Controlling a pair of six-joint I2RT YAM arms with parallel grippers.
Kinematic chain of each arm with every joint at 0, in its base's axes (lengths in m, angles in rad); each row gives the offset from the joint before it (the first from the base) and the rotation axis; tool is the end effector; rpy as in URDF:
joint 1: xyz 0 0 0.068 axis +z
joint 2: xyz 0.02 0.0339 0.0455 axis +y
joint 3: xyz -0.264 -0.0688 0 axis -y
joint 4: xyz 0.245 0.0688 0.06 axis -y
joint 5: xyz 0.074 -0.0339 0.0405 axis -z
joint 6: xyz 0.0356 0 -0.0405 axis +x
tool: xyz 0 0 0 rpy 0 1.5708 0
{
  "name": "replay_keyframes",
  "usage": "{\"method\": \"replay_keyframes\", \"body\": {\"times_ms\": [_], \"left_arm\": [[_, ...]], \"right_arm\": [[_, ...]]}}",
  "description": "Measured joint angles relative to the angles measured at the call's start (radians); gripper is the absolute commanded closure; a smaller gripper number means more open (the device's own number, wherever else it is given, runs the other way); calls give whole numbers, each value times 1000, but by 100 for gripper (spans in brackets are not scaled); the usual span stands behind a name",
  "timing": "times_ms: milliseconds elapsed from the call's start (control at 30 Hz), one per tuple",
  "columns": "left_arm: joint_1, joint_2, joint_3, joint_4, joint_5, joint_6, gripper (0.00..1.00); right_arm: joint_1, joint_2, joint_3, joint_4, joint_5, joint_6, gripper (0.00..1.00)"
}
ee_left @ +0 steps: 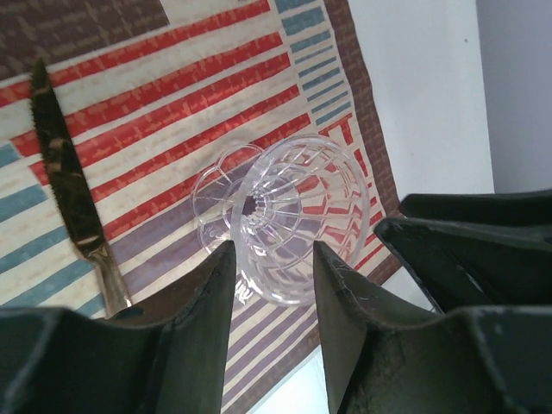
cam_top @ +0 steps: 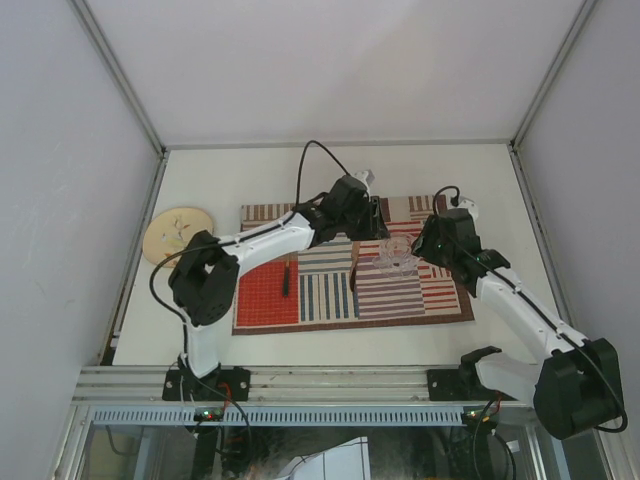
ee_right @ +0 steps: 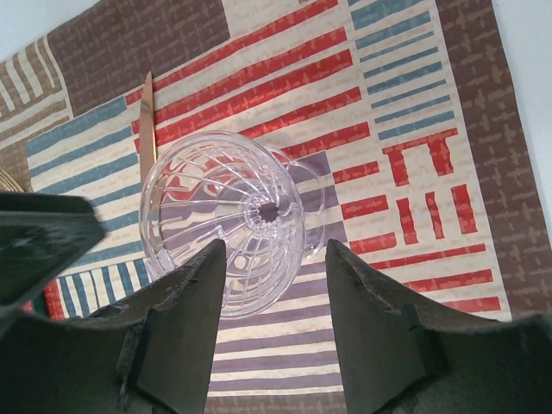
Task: Set the dinner table for one person
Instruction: Place the cup on the napkin.
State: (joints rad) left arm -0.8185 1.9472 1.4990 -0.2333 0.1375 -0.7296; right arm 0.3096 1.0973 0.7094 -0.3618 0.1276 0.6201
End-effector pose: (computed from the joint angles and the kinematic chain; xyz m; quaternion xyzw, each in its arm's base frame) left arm 0.3030 -0.3309 0.2381 0.0695 0.8984 -0.3443 0.2635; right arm 0.2196 0.0655 0.2368 0.1666 0.9001 0.1263 0.3822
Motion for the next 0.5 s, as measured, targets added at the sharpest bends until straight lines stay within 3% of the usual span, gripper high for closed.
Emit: {"method": "replay_keyframes", "body": {"times_ms": [300,500], "left_arm": [[1,-301,-175,-3,-171,73,54],[64,-446,-325,0,-225,94,55]], "right_arm": [[6,58,-1,18,2,0,50],[6,83,-16,45,2,0,50]]}}
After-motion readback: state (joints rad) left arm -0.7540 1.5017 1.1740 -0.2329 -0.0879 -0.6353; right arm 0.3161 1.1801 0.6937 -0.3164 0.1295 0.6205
